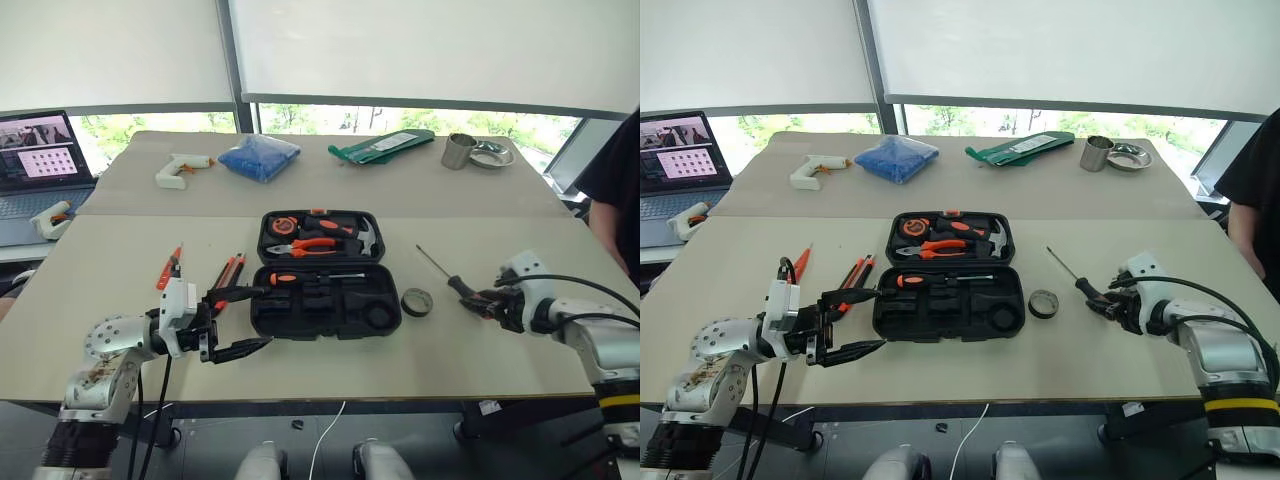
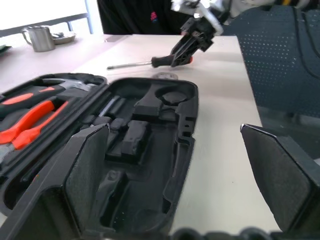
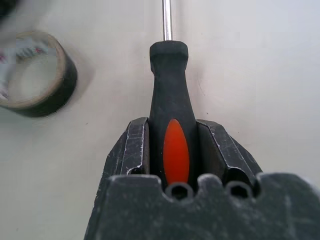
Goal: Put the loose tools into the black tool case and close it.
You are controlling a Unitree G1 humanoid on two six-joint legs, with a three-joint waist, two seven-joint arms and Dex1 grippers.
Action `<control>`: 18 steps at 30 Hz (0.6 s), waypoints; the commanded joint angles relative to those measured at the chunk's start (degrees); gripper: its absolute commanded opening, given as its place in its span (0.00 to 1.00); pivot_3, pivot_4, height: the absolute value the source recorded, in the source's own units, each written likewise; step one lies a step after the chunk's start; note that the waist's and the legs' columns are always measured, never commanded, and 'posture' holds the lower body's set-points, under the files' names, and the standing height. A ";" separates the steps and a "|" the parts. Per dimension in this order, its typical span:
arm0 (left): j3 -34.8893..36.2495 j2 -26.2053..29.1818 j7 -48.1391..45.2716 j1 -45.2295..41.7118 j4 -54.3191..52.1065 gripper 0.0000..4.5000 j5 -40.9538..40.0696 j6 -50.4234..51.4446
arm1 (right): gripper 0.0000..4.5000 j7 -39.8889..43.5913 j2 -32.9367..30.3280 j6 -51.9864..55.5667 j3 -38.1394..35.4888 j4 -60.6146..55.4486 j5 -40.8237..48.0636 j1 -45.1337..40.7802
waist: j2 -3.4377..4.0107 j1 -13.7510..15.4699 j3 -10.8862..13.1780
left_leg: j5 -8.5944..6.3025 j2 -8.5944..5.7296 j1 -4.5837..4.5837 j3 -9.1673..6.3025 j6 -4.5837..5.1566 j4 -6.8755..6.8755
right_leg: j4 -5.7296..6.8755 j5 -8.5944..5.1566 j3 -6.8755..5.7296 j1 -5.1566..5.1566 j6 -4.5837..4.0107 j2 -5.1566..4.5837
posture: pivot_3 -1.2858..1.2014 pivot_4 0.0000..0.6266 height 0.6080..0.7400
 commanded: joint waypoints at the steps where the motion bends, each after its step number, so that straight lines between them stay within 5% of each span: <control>1: 3.00 0.25 2.76 0.08 -3.12 1.00 -2.03 1.13 | 0.23 5.65 -0.13 -4.75 -0.58 -10.37 4.14 -5.94 | 0.01 -0.68 0.00 | 0.00 0.00 0.09 -0.04 0.00 0.00 | 0.00 0.01 0.06 0.02 0.00 0.04 | 0.52 0.24 1.00; 10: 8.01 1.18 8.57 6.53 -3.62 1.00 0.20 1.00 | 0.23 20.73 9.99 -10.15 29.52 0.06 -9.58 -30.36 | 0.00 -1.38 0.03 | 0.01 0.51 0.35 -0.04 -0.02 -0.02 | 0.10 0.13 0.08 0.05 -0.39 0.63 | 0.52 0.24 1.00; 18: 10.17 0.97 10.37 12.91 -7.58 1.00 -0.77 1.50 | 0.23 21.54 15.06 -15.76 37.16 12.80 -19.35 -34.94 | 0.01 0.36 0.04 | -0.02 0.53 -0.37 0.32 -0.19 0.00 | 0.23 0.16 -0.06 -0.68 -0.47 0.44 | 0.52 0.24 1.00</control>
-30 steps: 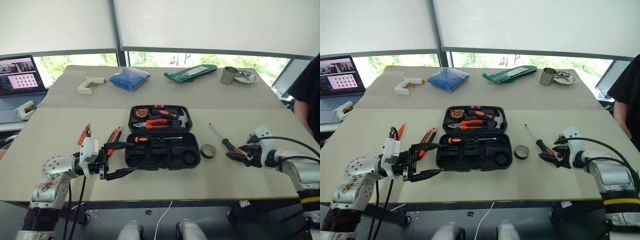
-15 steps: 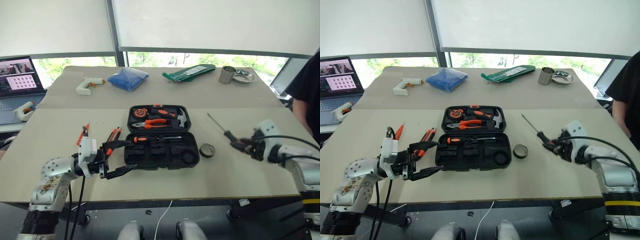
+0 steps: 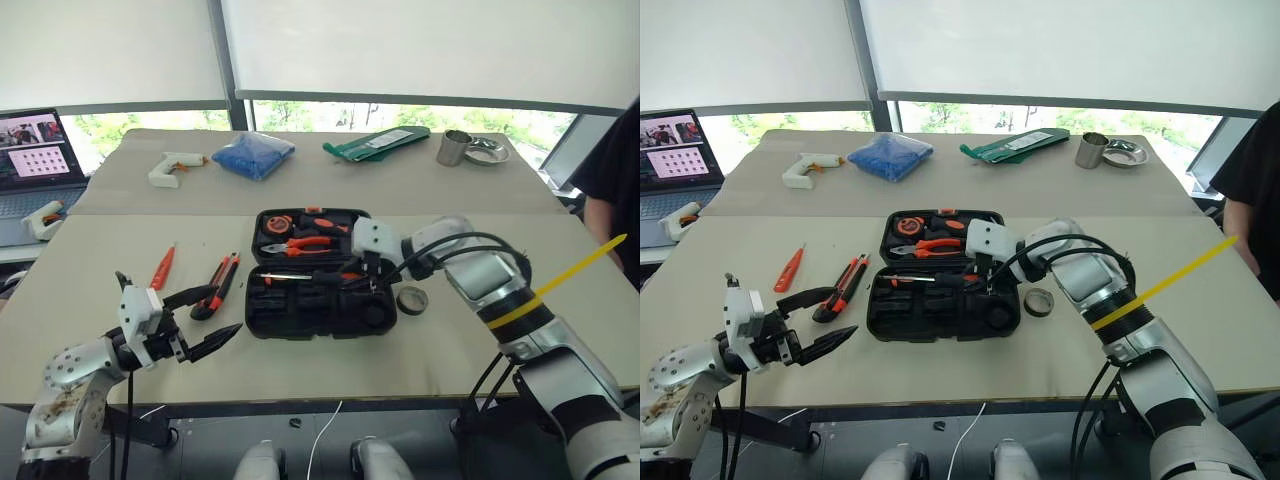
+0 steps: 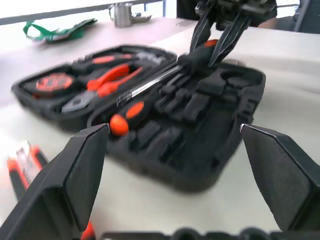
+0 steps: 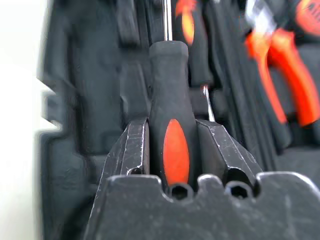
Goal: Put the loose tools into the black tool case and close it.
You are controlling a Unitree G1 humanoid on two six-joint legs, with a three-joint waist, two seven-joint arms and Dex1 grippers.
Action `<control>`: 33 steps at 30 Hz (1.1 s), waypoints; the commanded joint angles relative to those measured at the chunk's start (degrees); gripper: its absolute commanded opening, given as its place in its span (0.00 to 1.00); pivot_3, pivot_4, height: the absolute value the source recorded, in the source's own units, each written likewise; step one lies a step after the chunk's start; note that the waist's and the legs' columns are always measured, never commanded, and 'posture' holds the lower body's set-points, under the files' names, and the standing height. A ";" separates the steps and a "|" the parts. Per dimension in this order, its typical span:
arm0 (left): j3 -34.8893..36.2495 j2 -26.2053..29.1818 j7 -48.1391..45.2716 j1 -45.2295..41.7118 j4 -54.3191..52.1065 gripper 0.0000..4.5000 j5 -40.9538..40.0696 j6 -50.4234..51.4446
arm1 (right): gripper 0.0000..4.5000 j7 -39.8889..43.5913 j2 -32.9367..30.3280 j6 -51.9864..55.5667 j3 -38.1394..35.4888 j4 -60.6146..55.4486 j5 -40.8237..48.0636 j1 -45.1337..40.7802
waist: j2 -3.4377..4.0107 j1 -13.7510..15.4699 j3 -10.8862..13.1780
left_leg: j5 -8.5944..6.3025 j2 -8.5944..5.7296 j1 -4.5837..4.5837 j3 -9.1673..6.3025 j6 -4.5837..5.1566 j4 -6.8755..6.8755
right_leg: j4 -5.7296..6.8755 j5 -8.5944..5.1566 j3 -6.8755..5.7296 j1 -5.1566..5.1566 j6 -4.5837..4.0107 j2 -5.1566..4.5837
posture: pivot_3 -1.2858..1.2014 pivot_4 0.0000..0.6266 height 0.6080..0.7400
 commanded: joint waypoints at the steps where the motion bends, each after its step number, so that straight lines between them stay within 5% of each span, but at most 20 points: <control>1: 1.37 0.27 1.09 1.03 -3.97 1.00 -1.08 0.02 | 0.23 0.23 0.07 -4.02 -0.29 3.33 -3.53 -1.81 | 0.00 0.03 0.00 | -0.01 -0.05 -0.02 0.01 -0.01 -0.01 | 0.01 0.00 -0.01 -0.02 0.00 -0.05 | 0.52 0.24 1.00; 18: -0.77 0.61 2.38 0.65 -5.99 1.00 -0.33 0.97 | 0.23 5.17 -2.24 -8.82 -1.92 11.85 -8.20 -2.94 | 0.00 -0.34 0.00 | 0.07 -0.33 0.26 -0.01 -0.13 0.02 | 0.47 -0.07 0.01 0.04 -0.05 -0.16 | 0.52 0.24 1.00; 32: -1.46 0.54 3.03 0.17 -6.05 1.00 -0.03 0.93 | 0.23 3.69 2.83 -16.06 -1.58 17.92 -11.50 -3.93 | -0.01 -0.50 -0.01 | 0.08 -0.31 0.34 -0.01 -0.15 0.01 | 0.55 -0.11 0.02 0.06 -0.09 -0.13 | 0.52 0.24 1.00; 33: -1.44 0.55 3.06 0.32 -6.16 1.00 0.00 0.92 | 0.34 3.90 2.73 -16.19 -1.62 18.07 -11.68 -4.00 | 0.00 -0.50 0.00 | 0.08 -0.31 0.34 -0.01 -0.15 0.01 | 0.55 -0.11 0.02 0.06 -0.09 -0.13 | 0.52 0.24 1.00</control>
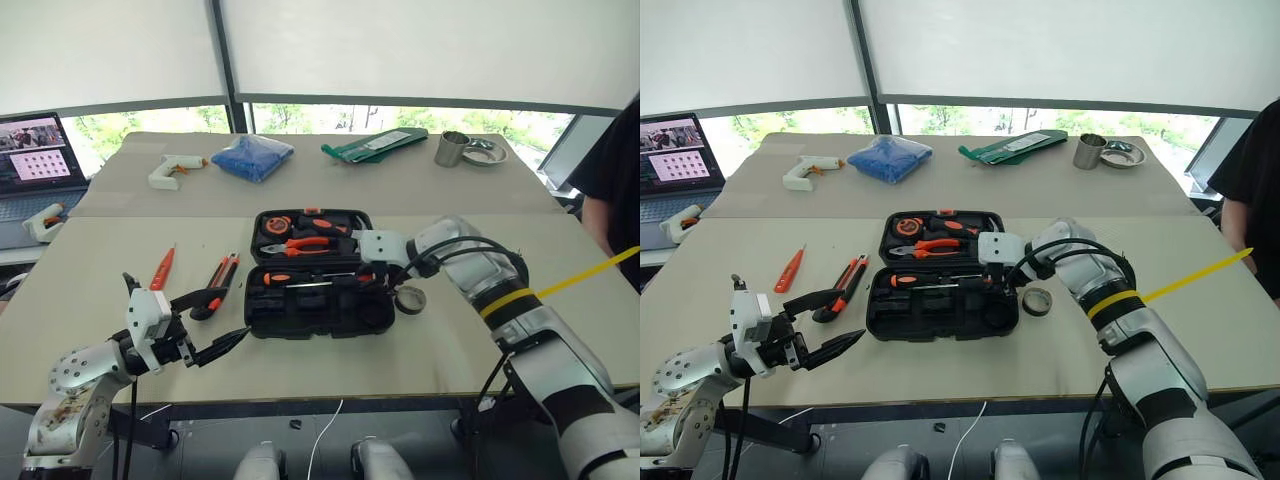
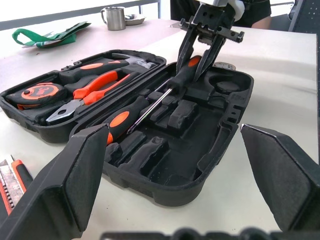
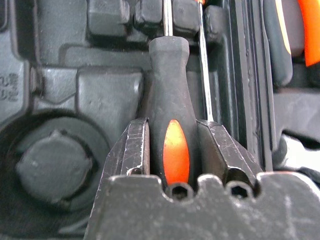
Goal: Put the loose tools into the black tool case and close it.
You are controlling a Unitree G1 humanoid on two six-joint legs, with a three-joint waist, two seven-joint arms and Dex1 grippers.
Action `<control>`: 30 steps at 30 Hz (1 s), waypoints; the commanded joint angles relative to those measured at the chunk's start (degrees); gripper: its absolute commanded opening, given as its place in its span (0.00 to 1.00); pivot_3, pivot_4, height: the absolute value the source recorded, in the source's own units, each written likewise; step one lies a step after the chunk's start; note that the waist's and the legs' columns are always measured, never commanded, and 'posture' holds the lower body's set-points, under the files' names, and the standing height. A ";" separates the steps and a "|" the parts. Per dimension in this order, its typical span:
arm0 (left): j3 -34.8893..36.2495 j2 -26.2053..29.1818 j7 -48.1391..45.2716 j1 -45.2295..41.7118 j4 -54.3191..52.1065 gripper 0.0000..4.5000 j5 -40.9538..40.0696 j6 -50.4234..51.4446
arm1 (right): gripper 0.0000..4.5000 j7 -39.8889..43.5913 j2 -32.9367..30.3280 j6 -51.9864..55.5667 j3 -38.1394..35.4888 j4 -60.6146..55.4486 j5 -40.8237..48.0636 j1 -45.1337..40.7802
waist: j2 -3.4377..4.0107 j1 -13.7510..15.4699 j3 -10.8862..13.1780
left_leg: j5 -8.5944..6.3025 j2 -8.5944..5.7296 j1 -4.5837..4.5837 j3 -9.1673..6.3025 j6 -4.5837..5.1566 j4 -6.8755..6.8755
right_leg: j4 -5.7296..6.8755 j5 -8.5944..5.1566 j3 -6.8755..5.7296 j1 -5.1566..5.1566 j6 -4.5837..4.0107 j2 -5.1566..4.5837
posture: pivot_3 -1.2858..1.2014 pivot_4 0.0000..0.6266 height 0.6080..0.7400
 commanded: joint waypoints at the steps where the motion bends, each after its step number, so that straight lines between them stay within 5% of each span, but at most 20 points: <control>1: 0.39 0.54 0.21 0.24 -1.93 1.00 0.08 -0.28 | 0.45 -0.04 0.20 -0.83 -0.63 1.50 -1.45 -0.52 | 0.00 -0.03 0.00 | 0.00 0.00 0.00 0.00 0.00 0.00 | 0.01 0.00 0.00 0.00 -0.01 0.00 | 0.52 0.24 1.00; 5: 0.62 0.62 0.22 0.74 -1.89 1.00 0.17 -0.43 | 0.72 1.87 -0.78 -3.28 -3.08 0.69 0.52 -1.77 | 0.00 0.19 0.00 | 0.00 -0.02 -0.04 -0.03 0.00 0.00 | 0.01 -0.04 -0.02 -0.01 0.02 -0.02 | 0.52 0.24 1.00; 10: 0.79 0.61 0.12 1.09 -1.42 1.00 0.38 -0.72 | 0.72 7.77 -1.07 0.20 -8.57 -2.56 7.46 -3.38 | 0.01 0.09 0.01 | 0.00 -0.04 -0.12 -0.01 0.00 -0.02 | -0.05 -0.05 -0.01 -0.06 0.05 -0.06 | 0.52 0.24 1.00; 20: 0.42 -0.11 0.99 1.27 -1.53 1.00 1.08 -0.93 | 0.03 -1.92 8.00 -3.44 -13.05 -0.01 9.43 2.17 | 0.01 -0.21 0.01 | 0.00 0.03 0.00 -0.02 -0.01 -0.02 | 0.12 -0.07 0.00 -0.03 -0.02 0.03 | 0.52 0.24 1.00; 30: 0.53 0.83 0.88 1.36 -1.24 1.00 1.63 -0.31 | 0.01 -5.73 10.17 -9.81 -9.12 8.70 3.72 4.62 | 0.01 -0.17 0.01 | 0.02 -0.08 -0.02 -0.01 -0.05 -0.03 | 0.09 -0.07 -0.02 -0.04 0.01 -0.10 | 0.52 0.24 1.00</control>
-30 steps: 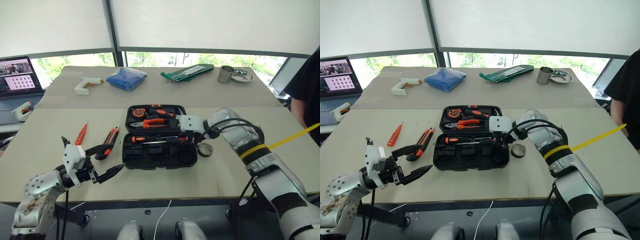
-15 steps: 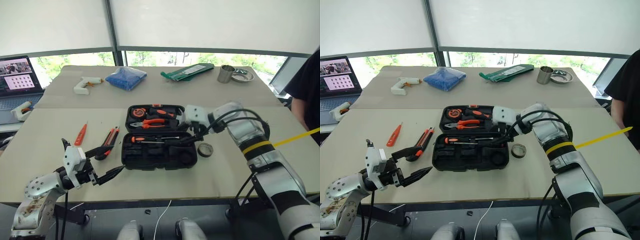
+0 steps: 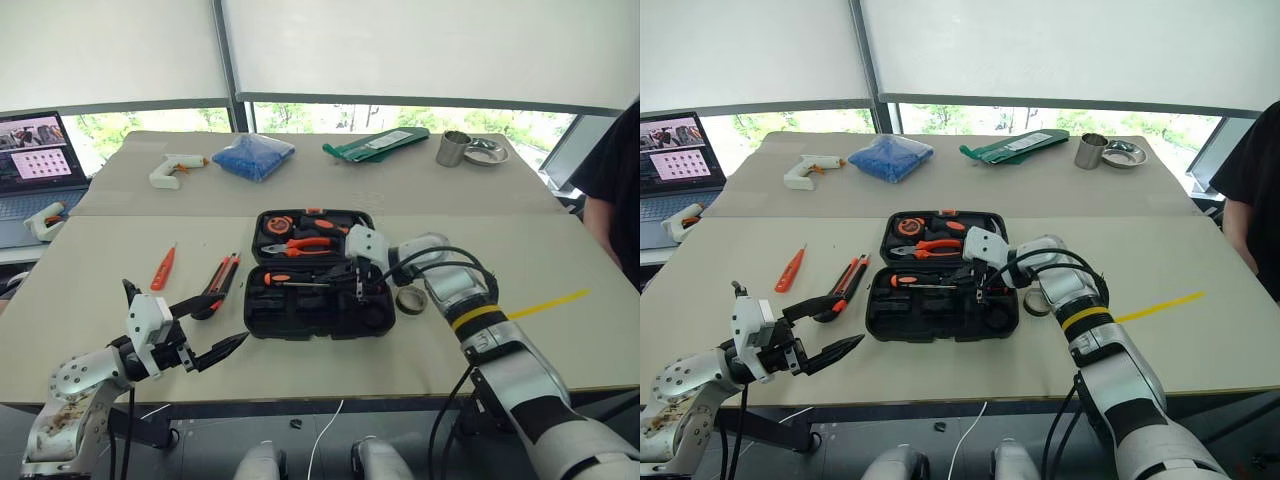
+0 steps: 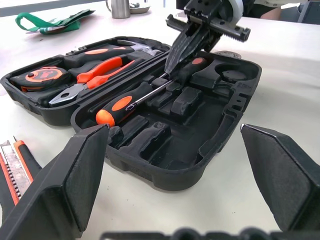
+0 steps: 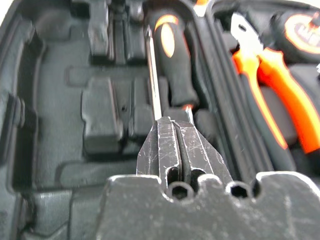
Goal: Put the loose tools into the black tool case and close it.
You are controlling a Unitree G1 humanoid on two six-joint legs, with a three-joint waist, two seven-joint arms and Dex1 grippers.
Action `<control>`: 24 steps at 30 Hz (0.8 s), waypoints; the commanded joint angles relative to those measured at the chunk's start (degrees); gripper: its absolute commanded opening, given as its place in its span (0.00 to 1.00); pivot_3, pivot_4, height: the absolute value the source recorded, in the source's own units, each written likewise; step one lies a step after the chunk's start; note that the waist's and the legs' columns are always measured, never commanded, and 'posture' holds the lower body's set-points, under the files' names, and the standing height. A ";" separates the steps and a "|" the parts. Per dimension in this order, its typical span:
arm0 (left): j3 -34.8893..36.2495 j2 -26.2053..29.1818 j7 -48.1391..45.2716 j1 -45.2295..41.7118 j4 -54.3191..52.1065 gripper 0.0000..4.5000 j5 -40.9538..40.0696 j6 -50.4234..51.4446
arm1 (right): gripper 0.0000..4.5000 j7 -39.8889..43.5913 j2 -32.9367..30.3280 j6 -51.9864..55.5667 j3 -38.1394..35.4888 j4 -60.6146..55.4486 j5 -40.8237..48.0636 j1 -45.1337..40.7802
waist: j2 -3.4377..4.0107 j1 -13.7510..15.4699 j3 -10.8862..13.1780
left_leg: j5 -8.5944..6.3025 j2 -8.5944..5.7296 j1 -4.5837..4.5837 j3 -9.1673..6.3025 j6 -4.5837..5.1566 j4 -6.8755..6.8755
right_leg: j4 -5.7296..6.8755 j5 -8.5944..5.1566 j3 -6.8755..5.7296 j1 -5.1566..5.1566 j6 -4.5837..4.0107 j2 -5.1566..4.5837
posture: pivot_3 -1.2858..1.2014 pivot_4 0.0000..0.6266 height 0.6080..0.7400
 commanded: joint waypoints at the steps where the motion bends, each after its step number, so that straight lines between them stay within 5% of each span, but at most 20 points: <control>1: 0.57 0.89 -0.02 -0.34 -1.17 1.00 -0.19 -0.18 | 0.01 -1.12 0.18 -2.16 1.16 2.70 -2.34 0.48 | 0.00 -0.03 0.00 | 0.00 0.02 0.05 0.00 0.00 0.00 | 0.01 0.00 0.00 0.04 0.00 0.02 | 0.52 0.24 1.00; 11: 1.31 1.42 1.34 0.17 -1.64 1.00 -0.24 0.76 | 0.01 -6.05 2.20 -5.32 3.87 6.34 -6.75 2.14 | -0.06 -0.64 -0.05 | -0.01 0.13 1.09 0.03 -0.02 -0.11 | -0.02 -0.30 0.01 0.96 -0.39 0.05 | 0.52 0.24 1.00; 18: 7.04 0.52 4.15 3.11 -2.25 1.00 -4.24 2.23 | 0.01 -1.24 0.47 -1.43 -6.37 -8.01 6.69 3.78 | -0.06 -1.14 -0.02 | 0.01 0.24 0.95 -0.16 -0.04 -0.14 | 0.09 -0.23 0.02 0.79 -0.20 0.11 | 0.52 0.24 1.00; 24: 19.60 -0.48 7.13 9.62 4.54 1.00 -4.04 -1.16 | 0.39 2.93 -6.98 4.50 -15.97 -31.52 21.23 16.31 | -0.04 -0.92 0.00 | -0.17 0.33 0.36 -0.37 -0.14 -0.20 | 0.02 -0.25 -0.01 0.24 -0.10 0.04 | 0.52 0.24 1.00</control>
